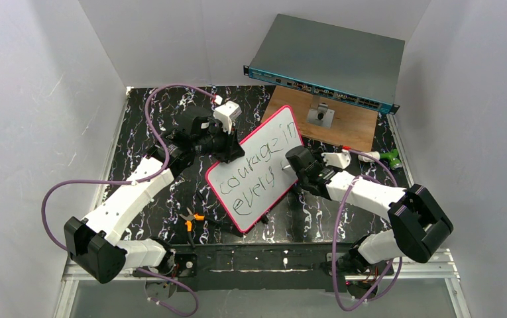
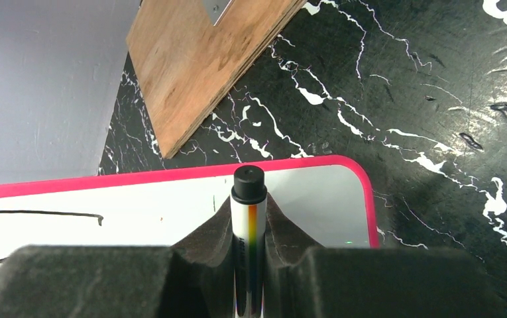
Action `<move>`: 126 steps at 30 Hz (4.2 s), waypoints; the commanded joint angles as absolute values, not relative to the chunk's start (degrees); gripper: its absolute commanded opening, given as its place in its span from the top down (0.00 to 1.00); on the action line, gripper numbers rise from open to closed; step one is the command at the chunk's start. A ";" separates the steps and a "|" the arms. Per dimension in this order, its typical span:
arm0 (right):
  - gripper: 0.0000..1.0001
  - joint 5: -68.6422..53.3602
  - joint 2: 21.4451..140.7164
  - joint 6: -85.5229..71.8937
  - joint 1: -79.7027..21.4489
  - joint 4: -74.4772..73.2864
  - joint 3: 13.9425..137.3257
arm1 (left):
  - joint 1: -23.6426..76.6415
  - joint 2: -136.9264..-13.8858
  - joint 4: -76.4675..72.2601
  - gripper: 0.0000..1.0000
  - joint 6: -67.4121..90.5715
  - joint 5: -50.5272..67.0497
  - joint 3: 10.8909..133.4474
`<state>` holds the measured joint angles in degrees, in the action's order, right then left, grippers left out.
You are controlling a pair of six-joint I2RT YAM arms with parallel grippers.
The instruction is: Write a sentence on the whiteboard
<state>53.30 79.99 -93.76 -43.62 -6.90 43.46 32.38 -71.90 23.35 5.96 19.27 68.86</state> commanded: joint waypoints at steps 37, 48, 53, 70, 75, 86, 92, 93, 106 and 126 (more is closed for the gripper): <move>0.99 53.80 83.35 -90.68 -43.23 -8.75 45.37 | 32.26 -69.72 24.76 1.00 2.10 16.41 68.71; 0.99 52.28 75.61 -84.53 -43.33 5.29 39.06 | 32.26 -69.73 24.11 1.00 2.22 16.52 68.49; 0.99 53.79 71.84 -80.70 -43.33 7.64 36.98 | 32.31 -69.37 23.99 1.00 2.12 16.45 68.23; 0.99 58.35 74.65 -82.20 -40.61 10.11 40.01 | 32.26 -69.73 23.53 1.00 2.40 16.76 68.58; 0.99 59.42 76.83 -86.14 -40.65 7.05 42.56 | 32.26 -70.10 23.51 1.00 2.53 16.70 68.99; 0.99 60.56 78.05 -90.77 -40.60 0.09 45.44 | 32.26 -70.79 23.18 1.00 2.93 17.01 69.26; 0.99 60.87 77.47 -93.49 -40.56 -4.41 45.36 | 32.26 -71.27 22.68 1.00 3.08 17.36 69.59; 0.99 60.90 77.36 -93.62 -40.60 -4.66 45.31 | 32.30 -71.42 22.61 1.00 3.08 17.40 69.56; 0.99 60.45 77.99 -95.34 -40.61 -6.32 46.02 | 32.27 -71.55 22.40 1.00 3.18 17.53 69.49; 0.99 58.82 79.96 -94.84 -40.53 -6.02 47.68 | 32.26 -71.67 22.15 1.00 2.94 17.15 69.44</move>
